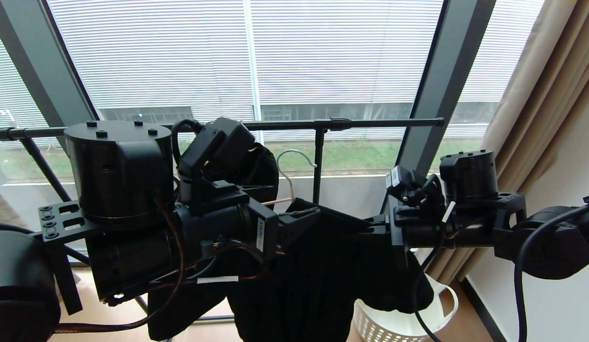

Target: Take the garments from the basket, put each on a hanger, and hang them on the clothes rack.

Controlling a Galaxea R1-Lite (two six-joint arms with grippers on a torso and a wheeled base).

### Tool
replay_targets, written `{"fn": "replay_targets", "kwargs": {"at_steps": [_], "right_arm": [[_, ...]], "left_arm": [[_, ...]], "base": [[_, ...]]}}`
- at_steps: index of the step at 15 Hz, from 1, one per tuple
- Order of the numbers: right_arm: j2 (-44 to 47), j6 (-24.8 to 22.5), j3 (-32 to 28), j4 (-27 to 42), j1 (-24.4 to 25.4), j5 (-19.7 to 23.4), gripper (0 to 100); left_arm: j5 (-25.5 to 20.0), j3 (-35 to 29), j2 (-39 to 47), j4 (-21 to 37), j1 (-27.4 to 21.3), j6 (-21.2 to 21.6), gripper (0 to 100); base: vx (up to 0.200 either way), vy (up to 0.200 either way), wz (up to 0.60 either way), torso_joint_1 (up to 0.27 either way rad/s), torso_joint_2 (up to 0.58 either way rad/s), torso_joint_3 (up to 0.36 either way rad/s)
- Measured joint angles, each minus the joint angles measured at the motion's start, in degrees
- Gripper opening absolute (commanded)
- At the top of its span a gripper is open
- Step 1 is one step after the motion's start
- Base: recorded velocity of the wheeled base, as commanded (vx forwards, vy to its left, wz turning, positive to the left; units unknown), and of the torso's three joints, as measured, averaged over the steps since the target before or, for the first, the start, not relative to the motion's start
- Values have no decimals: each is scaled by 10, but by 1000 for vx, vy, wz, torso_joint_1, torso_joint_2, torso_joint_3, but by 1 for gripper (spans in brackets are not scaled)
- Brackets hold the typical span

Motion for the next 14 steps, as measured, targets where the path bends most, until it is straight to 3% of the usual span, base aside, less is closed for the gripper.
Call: {"fn": "replay_targets", "kwargs": {"at_steps": [3, 7, 10, 12, 14], "right_arm": [[0, 1, 24, -51, -7, 7, 0], [0, 0, 32, -56, -35, 58, 0], [-2, -1, 33, -56, -58, 98, 0], [-2, -3, 34, -57, -77, 154, 0], [-7, -4, 35, -56, -93, 160, 0]], "left_arm": [[-1, 16, -13, 0, 4, 0, 100], [-22, 63, -78, 0, 83, 2, 100], [-123, 85, -118, 1, 159, 3, 100], [-205, 100, -133, 0, 206, 8, 100], [-378, 127, -139, -3, 295, 25, 100]], "base": [[0, 0, 0, 0, 0, 0], [0, 0, 0, 0, 0, 0], [0, 0, 0, 0, 0, 0], [0, 0, 0, 0, 0, 0], [0, 0, 0, 0, 0, 0]]}}
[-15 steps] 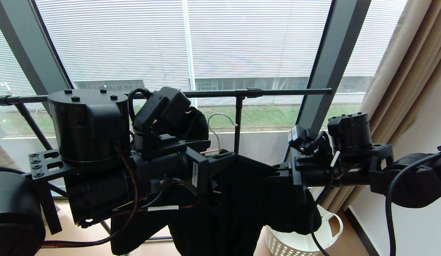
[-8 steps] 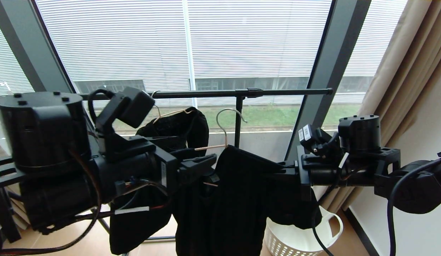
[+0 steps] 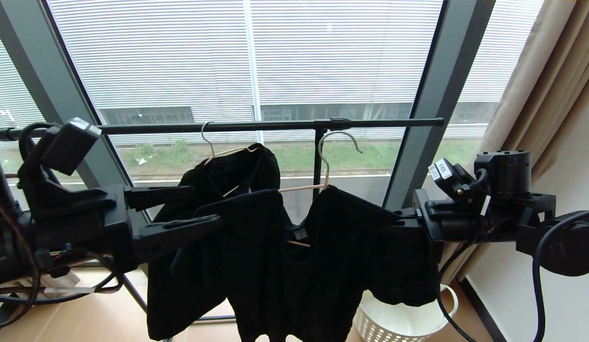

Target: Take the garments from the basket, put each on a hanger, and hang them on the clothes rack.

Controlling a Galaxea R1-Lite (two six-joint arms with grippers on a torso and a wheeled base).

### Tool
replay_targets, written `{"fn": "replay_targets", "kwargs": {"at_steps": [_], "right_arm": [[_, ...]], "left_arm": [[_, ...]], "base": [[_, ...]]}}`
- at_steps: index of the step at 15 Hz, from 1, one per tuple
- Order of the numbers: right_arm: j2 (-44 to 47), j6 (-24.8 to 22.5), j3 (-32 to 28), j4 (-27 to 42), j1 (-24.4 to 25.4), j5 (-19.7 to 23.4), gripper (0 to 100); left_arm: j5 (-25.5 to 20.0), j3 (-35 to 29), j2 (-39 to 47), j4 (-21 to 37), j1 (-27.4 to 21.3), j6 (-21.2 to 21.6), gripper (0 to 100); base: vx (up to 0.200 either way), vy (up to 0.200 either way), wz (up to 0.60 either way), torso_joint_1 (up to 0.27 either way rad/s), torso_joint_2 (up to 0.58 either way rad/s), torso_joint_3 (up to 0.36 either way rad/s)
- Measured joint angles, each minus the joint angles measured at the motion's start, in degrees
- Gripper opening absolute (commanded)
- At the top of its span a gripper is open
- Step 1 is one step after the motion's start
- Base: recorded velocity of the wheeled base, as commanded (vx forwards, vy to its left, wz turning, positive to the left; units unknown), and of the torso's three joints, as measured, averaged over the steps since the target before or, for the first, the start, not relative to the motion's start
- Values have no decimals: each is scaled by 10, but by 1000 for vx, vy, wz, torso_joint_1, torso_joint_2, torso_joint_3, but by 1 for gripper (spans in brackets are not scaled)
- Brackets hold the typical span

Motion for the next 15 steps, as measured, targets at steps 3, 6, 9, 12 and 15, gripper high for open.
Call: {"fn": "replay_targets", "kwargs": {"at_steps": [3, 6, 9, 12, 15], "right_arm": [[-8, 0, 9, -7, -7, 1, 0], [-11, 0, 20, -32, -8, 1, 0], [-14, 0, 28, -33, -7, 1, 0], [-15, 0, 35, -44, -6, 1, 0], [-15, 0, 49, -74, -4, 2, 0]], "left_arm": [[-124, 37, 27, -3, 106, 60, 100], [-138, 67, 80, -39, 144, 93, 100], [-142, 79, 139, -103, 164, 100, 100], [-143, 77, 184, -127, 170, 100, 100], [-143, 70, 226, -163, 174, 100, 100]], "base": [[0, 0, 0, 0, 0, 0], [0, 0, 0, 0, 0, 0], [0, 0, 0, 0, 0, 0], [0, 0, 0, 0, 0, 0], [0, 0, 0, 0, 0, 0]]}}
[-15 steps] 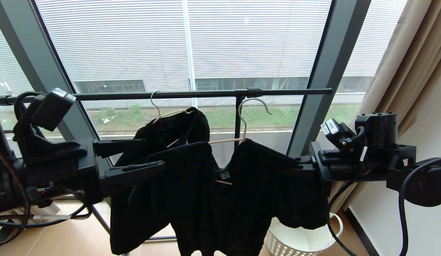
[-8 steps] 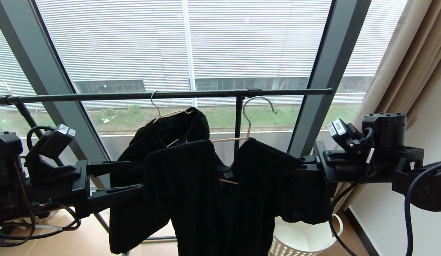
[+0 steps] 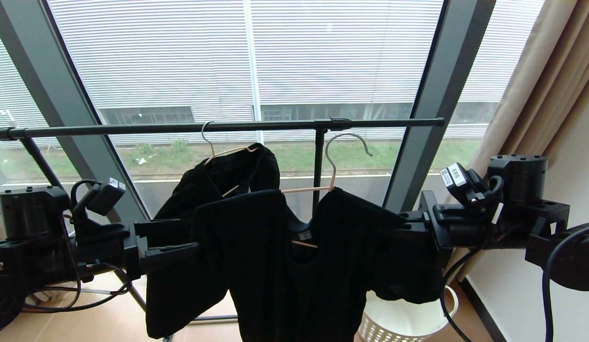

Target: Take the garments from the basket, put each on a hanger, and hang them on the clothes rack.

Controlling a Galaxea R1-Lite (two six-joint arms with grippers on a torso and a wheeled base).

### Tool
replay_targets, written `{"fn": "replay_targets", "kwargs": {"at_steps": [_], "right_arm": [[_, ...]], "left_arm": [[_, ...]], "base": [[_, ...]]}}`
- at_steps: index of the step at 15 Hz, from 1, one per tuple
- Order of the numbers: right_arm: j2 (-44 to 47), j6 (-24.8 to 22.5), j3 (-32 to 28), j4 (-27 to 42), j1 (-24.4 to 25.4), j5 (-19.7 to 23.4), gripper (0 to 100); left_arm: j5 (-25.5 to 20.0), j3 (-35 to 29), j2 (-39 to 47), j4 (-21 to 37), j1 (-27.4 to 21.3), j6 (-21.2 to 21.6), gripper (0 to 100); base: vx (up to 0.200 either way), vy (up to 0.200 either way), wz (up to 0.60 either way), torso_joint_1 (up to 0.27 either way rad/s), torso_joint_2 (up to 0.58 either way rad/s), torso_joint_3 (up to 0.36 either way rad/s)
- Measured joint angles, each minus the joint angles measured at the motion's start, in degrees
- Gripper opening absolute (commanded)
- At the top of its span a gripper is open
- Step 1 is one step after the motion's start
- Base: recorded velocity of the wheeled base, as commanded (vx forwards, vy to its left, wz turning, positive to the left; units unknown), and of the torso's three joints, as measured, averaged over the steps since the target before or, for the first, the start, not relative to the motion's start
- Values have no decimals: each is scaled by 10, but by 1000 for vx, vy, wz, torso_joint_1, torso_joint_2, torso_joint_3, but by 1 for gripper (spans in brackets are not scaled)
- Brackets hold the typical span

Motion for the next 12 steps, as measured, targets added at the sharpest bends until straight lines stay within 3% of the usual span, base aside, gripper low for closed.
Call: {"fn": "replay_targets", "kwargs": {"at_steps": [6, 7, 12], "right_arm": [[-2, 0, 11, -8, 1, 0, 0], [-1, 0, 11, -8, 2, 0, 0], [-1, 0, 12, -9, 4, 0, 0]], "left_arm": [[0, -4, 43, -8, -2, -9, 100], [0, -5, 45, -9, -3, -19, 0], [0, -9, 48, -9, -4, -25, 0]], "base": [[0, 0, 0, 0, 0, 0], [0, 0, 0, 0, 0, 0], [0, 0, 0, 0, 0, 0]]}}
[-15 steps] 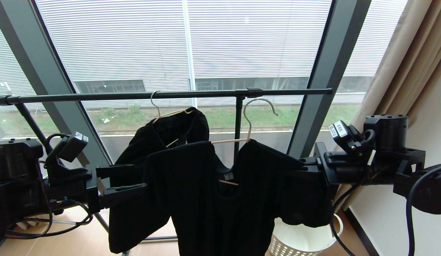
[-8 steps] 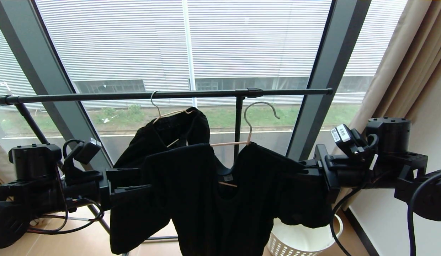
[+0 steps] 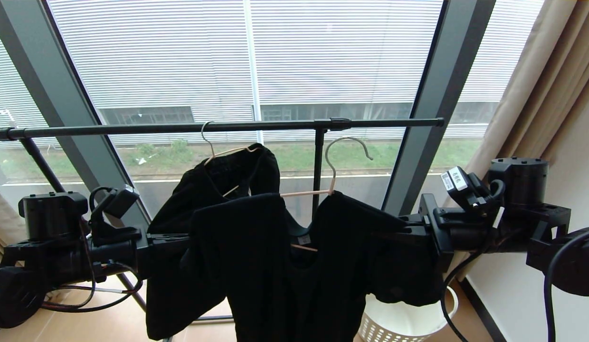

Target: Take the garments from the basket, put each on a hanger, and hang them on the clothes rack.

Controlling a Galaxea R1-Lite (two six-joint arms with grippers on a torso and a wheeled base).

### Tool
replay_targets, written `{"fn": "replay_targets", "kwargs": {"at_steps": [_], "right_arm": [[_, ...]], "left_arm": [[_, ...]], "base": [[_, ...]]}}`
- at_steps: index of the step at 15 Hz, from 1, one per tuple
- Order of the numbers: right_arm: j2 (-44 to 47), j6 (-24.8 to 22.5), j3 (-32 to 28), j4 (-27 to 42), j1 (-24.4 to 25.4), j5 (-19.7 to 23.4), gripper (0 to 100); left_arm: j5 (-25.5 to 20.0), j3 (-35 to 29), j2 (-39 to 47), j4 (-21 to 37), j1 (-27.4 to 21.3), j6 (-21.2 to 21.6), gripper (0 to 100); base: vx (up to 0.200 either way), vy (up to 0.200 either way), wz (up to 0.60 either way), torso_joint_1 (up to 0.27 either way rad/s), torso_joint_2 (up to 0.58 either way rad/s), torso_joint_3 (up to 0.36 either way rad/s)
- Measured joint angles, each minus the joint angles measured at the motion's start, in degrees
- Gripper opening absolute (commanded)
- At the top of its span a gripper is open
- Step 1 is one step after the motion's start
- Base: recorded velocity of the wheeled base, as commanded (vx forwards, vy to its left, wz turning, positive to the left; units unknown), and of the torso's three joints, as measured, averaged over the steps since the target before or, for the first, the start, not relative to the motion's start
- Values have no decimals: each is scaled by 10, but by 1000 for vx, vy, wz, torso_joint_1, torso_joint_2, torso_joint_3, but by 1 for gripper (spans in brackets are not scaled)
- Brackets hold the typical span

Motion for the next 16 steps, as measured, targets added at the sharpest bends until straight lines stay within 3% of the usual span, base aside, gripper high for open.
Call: {"fn": "replay_targets", "kwargs": {"at_steps": [16], "right_arm": [[6, 1, -4, -30, -37, 0, 0]], "left_arm": [[1, -17, 0, 0, 46, 0, 0]], "base": [[0, 0, 0, 0, 0, 0]]}}
